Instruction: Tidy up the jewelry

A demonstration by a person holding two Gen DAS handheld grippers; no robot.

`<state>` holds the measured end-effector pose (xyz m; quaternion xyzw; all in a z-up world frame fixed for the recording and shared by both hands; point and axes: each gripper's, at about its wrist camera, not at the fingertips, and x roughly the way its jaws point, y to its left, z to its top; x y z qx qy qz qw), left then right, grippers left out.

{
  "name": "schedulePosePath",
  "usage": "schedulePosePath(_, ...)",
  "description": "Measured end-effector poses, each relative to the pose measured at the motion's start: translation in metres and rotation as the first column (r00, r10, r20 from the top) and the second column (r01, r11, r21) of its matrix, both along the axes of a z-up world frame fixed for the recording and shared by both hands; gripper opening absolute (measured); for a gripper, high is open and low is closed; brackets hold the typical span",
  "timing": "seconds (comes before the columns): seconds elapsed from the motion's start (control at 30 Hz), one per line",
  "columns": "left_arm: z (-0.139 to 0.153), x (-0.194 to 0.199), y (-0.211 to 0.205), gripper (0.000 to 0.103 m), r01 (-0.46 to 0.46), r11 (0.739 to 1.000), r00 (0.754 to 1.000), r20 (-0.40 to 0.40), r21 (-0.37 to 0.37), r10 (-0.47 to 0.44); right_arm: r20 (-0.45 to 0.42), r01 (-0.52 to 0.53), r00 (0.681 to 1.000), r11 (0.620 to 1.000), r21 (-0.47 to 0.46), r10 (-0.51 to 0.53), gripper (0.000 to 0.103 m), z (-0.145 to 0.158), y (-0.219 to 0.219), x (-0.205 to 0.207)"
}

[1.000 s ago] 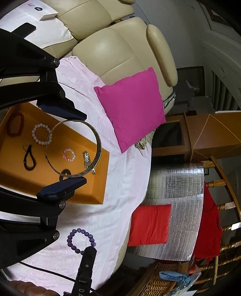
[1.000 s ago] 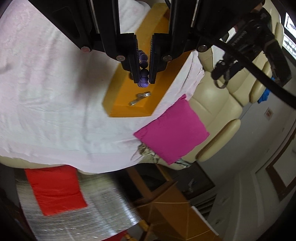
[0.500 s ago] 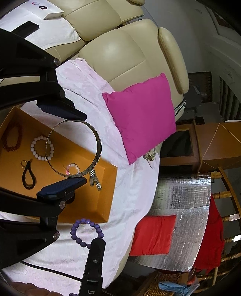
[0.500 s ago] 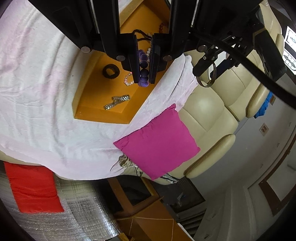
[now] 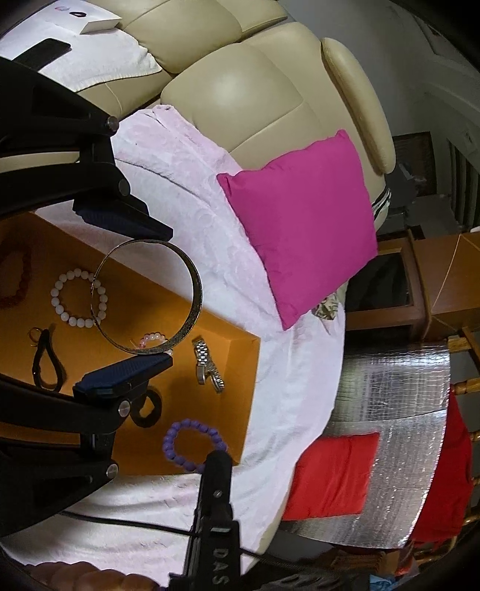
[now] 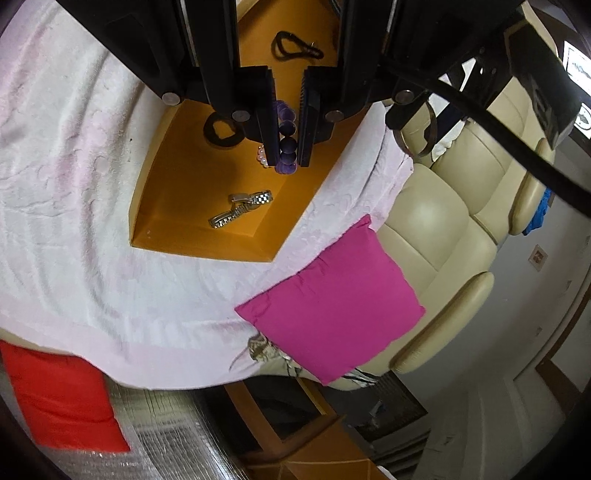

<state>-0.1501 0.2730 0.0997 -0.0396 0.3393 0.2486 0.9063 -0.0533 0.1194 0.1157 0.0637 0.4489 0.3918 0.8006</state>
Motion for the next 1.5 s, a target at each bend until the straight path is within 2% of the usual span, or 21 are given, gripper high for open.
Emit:
schedulePosePath(0.2, -0.023, 0.015, 0.005, 0.063, -0.002, 1.0, 0.997, -0.073, -0.012, 0.001, -0.047, 0.015, 0.999, 0.999, -0.028, -0.016, 0.011, -0.019, 0.015, 0.028)
schedulePosePath(0.43, -0.043, 0.035, 0.004, 0.063, 0.025, 0.997, 0.991, -0.13, -0.075, -0.035, -0.089, 0.016, 0.996, 0.999, -0.05, -0.02, 0.011, -0.033, 0.036, 0.054)
schedulePosePath(0.53, -0.047, 0.045, -0.005, 0.064, 0.066, 0.991, 0.985, -0.15, -0.12, -0.084, -0.101, 0.029, 0.994, 0.997, -0.074, -0.037, 0.011, -0.042, 0.04, 0.064)
schedulePosePath(0.63, -0.051, 0.05, -0.016, 0.064, 0.109, 0.983, 0.977, -0.167, -0.15, -0.134, -0.114, 0.064, 0.99, 0.99, -0.129, -0.079, 0.013, -0.05, 0.03, 0.075)
schedulePosePath(0.67, -0.051, 0.051, -0.018, 0.064, 0.109, 0.984, 0.976, -0.172, -0.14, -0.133, -0.114, 0.083, 0.988, 0.984, -0.156, -0.101, 0.019, -0.051, 0.025, 0.078)
schedulePosePath(0.7, -0.049, 0.05, -0.019, 0.064, 0.106, 0.986, 0.977, -0.17, -0.13, -0.127, -0.116, 0.095, 0.987, 0.982, -0.166, -0.115, 0.023, -0.051, 0.019, 0.081)
schedulePosePath(0.77, -0.041, 0.045, -0.02, 0.064, 0.106, 0.987, 0.98, -0.153, -0.122, -0.124, -0.122, 0.118, 0.983, 0.983, -0.138, -0.135, 0.044, -0.043, 0.003, 0.084)
schedulePosePath(0.87, -0.028, 0.035, -0.022, 0.065, 0.095, 0.992, 0.986, -0.131, -0.082, -0.106, -0.063, 0.144, 0.987, 0.986, -0.085, -0.15, 0.045, -0.022, -0.022, 0.078)
schedulePosePath(0.93, -0.017, 0.026, -0.024, 0.072, 0.078, 0.996, 0.99, -0.11, -0.052, -0.084, -0.026, 0.156, 0.987, 0.985, -0.072, -0.158, 0.045, -0.009, -0.037, 0.07)
schedulePosePath(1.07, 0.006, 0.007, -0.034, 0.074, 0.055, 0.998, 0.997, -0.061, -0.027, -0.057, -0.001, 0.155, 0.988, 0.987, -0.05, -0.155, 0.045, 0.008, -0.062, 0.045)
schedulePosePath(1.3, 0.049, -0.024, -0.065, 0.077, 0.043, 0.998, 0.999, 0.006, 0.048, -0.043, 0.108, 0.133, 0.986, 0.988, -0.084, -0.124, 0.045, 0.032, -0.098, -0.019)
schedulePosePath(1.4, 0.071, -0.042, -0.078, 0.088, 0.025, 0.996, 0.998, 0.05, 0.084, -0.029, 0.139, 0.129, 0.983, 0.988, -0.081, -0.117, 0.045, 0.046, -0.117, -0.045)
schedulePosePath(1.5, 0.088, -0.059, -0.087, 0.091, 0.006, 0.995, 0.995, 0.101, 0.102, -0.016, 0.203, 0.124, 0.974, 0.988, -0.094, -0.103, 0.048, 0.06, -0.133, -0.075)
